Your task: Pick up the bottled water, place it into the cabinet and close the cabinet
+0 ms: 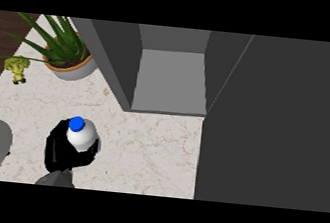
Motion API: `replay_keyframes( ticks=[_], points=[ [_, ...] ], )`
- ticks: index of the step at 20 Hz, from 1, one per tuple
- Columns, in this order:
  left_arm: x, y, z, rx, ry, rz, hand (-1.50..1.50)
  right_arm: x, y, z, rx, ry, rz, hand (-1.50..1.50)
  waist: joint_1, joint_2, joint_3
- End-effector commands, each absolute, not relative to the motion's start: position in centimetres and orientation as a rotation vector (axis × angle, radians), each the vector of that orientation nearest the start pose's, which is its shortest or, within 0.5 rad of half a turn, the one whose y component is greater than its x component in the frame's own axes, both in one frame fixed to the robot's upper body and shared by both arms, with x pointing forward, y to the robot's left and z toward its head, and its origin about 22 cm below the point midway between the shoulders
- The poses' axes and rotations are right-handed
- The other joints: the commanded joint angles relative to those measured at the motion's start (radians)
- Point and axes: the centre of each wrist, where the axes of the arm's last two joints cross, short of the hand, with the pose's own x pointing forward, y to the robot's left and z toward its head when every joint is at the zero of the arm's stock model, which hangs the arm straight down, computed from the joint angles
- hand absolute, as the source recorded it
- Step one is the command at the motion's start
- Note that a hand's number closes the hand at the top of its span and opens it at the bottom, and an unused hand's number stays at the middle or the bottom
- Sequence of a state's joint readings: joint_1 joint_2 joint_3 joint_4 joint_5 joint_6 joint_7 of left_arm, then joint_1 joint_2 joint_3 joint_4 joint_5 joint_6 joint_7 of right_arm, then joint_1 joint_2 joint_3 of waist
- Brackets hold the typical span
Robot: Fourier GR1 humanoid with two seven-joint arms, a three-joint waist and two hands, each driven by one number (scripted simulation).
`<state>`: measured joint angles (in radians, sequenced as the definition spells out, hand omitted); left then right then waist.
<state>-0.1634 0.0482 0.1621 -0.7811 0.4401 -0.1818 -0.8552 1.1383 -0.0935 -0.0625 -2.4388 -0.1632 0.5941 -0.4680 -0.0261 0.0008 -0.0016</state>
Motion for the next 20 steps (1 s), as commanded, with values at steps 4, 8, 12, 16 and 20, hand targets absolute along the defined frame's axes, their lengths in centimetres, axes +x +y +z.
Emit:
replay_keyframes(
  ticks=[4, 8, 12, 16, 20],
  points=[
    [24.7, 22.9, -12.2, -0.286, -1.819, 0.387, 1.50, -0.1, -27.2, 14.0, 0.135, -1.904, 0.196, -1.50, 0.022, -0.002, 0.001],
    [26.4, 21.4, -8.8, -0.318, -1.878, 0.328, 1.50, 0.1, -27.3, 13.4, 0.126, -1.919, 0.214, -1.50, 0.025, -0.005, 0.002],
    [26.6, 18.8, -5.6, -0.369, -1.884, 0.265, 1.50, -0.8, -28.4, 13.2, 0.147, -1.894, 0.207, -1.50, 0.020, -0.008, 0.002],
    [26.5, 16.3, -2.7, -0.426, -1.899, 0.239, 1.50, 0.1, -27.8, 13.5, 0.134, -1.918, 0.219, -1.50, 0.023, -0.005, 0.001],
    [26.0, 13.5, 1.0, -0.463, -1.899, 0.166, 1.50, 0.2, -28.1, 13.0, 0.135, -1.906, 0.207, -1.50, 0.024, -0.004, 0.002]
  ],
)
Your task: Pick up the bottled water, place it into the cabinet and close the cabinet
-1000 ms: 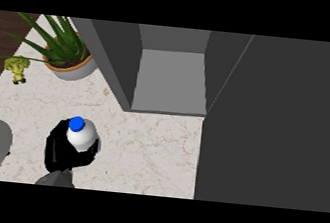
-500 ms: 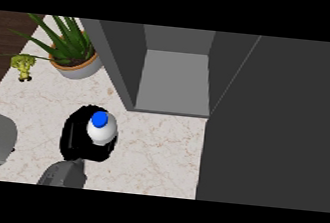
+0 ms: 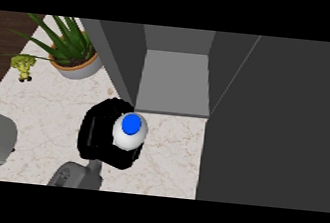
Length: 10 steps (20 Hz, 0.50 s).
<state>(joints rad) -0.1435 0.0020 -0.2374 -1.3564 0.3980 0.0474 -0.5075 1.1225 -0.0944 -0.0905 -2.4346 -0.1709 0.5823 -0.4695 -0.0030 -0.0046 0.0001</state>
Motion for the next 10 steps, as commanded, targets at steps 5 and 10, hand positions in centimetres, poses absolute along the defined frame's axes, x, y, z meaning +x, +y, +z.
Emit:
replay_keyframes(
  ticks=[5, 10],
  points=[
    [25.7, 9.4, 5.2, -0.448, -1.889, 0.135, 1.50, 1.6, -29.0, 12.5, 0.151, -1.923, 0.188, -1.50, 0.006, 0.006, 0.000],
    [25.9, 5.3, 9.1, -0.377, -1.902, 0.130, 1.50, 1.6, -27.4, 11.5, 0.137, -1.929, 0.181, -1.50, -0.016, 0.003, 0.000]
  ],
)
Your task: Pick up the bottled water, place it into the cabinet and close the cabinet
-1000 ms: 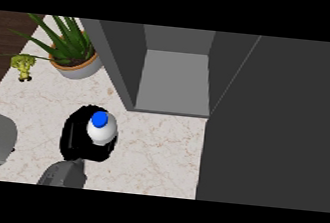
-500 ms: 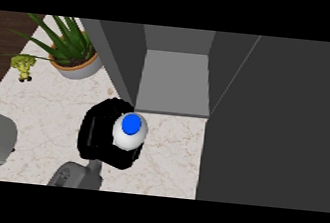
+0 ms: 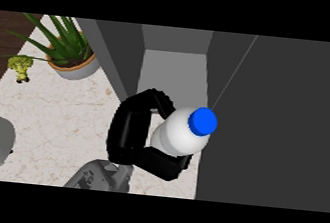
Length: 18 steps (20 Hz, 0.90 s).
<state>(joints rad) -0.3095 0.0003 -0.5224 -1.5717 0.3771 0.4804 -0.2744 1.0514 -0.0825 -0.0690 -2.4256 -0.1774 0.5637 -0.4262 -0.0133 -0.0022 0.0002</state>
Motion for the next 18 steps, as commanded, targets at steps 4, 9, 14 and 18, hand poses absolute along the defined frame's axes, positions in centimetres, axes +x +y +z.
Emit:
replay_keyframes(
  ticks=[4, 9, 14, 18],
  points=[
    [27.8, 4.0, 10.0, -0.302, -1.925, 0.159, 1.50, 0.8, -28.0, 12.9, 0.151, -1.924, 0.208, -1.50, -0.016, 0.002, -0.001],
    [29.3, 1.6, 13.0, -0.244, -1.921, 0.150, 1.50, 2.2, -29.1, 12.6, 0.124, -1.942, 0.219, -1.50, -0.001, 0.005, 0.000],
    [32.1, 2.9, 10.9, -0.142, -1.916, 0.120, 1.50, 0.6, -29.8, 12.7, 0.112, -1.914, 0.213, -1.50, -0.009, 0.002, 0.000],
    [33.6, 2.8, 9.8, -0.081, -1.914, 0.107, 1.50, 1.5, -29.4, 12.6, 0.116, -1.924, 0.218, -1.50, -0.011, 0.007, -0.001]
  ],
)
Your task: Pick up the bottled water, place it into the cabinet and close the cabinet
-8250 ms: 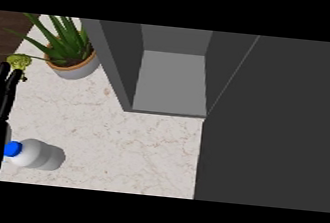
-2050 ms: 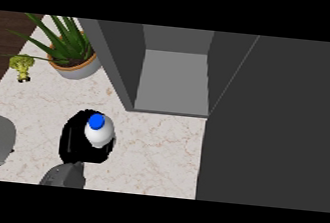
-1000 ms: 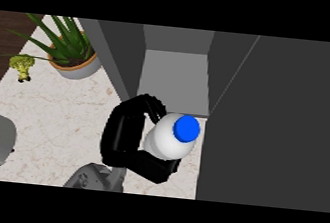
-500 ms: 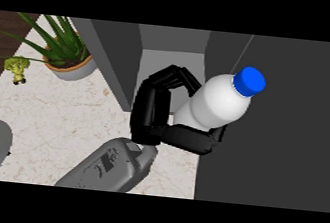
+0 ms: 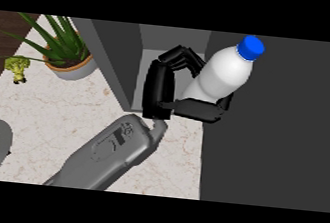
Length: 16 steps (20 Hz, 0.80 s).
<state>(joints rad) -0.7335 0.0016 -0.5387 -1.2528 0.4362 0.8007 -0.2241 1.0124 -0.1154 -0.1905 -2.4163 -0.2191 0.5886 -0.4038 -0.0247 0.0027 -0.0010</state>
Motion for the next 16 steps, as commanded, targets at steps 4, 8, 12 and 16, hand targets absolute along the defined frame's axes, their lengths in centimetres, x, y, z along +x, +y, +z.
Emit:
replay_keyframes(
  ticks=[4, 8, 12, 16],
  points=[
    [34.8, 2.9, 8.7, -0.059, -1.901, 0.084, 1.50, 1.4, -30.3, 12.1, 0.141, -1.906, 0.208, -1.50, -0.007, 0.005, 0.000],
    [36.7, 3.3, 8.1, 0.027, -1.876, 0.051, 1.50, 1.6, -29.7, 12.0, 0.149, -1.924, 0.219, -1.50, -0.012, 0.004, 0.000],
    [38.2, 4.8, 7.4, 0.036, -1.850, 0.130, 1.50, 2.0, -30.2, 12.0, 0.175, -1.919, 0.217, -1.50, -0.016, 0.009, 0.000],
    [38.9, 5.6, 6.1, 0.081, -1.847, 0.164, 1.50, 1.8, -29.9, 12.9, 0.163, -1.918, 0.222, -1.50, -0.019, 0.010, 0.000]
  ],
)
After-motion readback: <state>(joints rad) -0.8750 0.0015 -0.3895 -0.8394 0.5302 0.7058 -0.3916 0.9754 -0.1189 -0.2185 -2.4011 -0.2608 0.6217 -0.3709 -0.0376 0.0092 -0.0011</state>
